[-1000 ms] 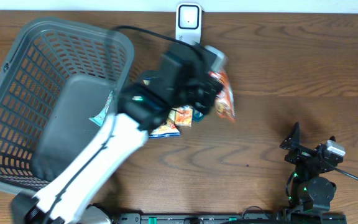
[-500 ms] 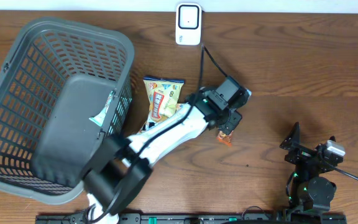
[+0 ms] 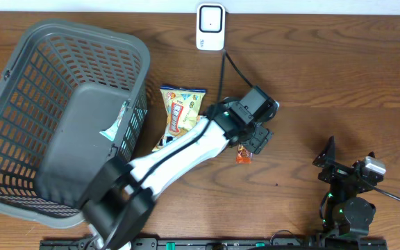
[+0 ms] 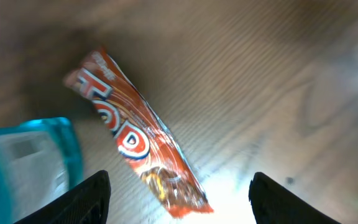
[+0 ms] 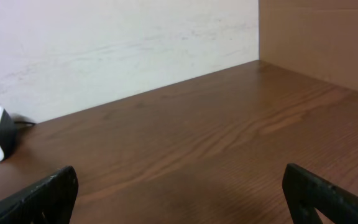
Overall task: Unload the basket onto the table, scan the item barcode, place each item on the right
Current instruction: 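Lower the red Top bar right of the bottle and open the left gripper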
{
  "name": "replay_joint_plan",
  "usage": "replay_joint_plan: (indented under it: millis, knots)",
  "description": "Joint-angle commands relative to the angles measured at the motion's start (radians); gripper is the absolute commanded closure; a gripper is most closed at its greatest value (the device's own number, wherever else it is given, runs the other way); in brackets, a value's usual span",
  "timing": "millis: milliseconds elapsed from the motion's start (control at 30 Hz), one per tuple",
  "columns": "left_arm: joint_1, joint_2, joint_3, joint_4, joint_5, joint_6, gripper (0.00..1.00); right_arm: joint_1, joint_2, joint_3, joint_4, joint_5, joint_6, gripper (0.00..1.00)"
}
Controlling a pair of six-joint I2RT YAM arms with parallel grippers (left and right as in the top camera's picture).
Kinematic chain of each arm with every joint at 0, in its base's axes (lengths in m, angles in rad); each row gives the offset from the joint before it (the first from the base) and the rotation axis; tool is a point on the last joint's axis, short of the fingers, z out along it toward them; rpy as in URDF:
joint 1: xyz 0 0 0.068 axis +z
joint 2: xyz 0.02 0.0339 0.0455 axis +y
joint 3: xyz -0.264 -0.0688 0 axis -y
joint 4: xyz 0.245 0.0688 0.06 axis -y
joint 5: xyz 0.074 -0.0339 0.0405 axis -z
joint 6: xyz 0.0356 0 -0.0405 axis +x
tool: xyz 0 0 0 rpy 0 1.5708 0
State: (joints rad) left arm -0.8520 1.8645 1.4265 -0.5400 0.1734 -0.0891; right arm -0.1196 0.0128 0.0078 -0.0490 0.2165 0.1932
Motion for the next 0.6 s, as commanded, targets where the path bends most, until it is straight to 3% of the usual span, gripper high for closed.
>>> replay_joint_plan:
  millis: [0, 100, 200, 233, 333, 567]
  knots:
    - [0.000, -0.190, 0.042, -0.053, -0.110, -0.002, 0.30, -0.005, -0.003, -0.003, -0.004, 0.002, -0.011, 0.01]
    - [0.002, -0.327, 0.042, -0.090, -0.207, -0.001, 0.32, -0.005, -0.003, -0.003, -0.004, 0.002, -0.011, 0.01]
    - [0.017, -0.437, 0.042, -0.114, -0.285, 0.000, 0.56, -0.005, -0.003, -0.003, -0.004, 0.002, -0.011, 0.01]
    - [0.046, -0.487, 0.042, -0.134, -0.351, 0.000, 0.71, -0.005, -0.003, -0.003, -0.004, 0.002, -0.011, 0.01]
    - [0.132, -0.511, 0.042, -0.169, -0.373, 0.003, 0.92, -0.005, -0.003, -0.003, -0.004, 0.002, -0.011, 0.01]
    - [0.370, -0.427, -0.006, -0.200, -0.179, 0.022, 0.93, -0.005, -0.003, -0.002, -0.004, 0.002, -0.011, 0.01]
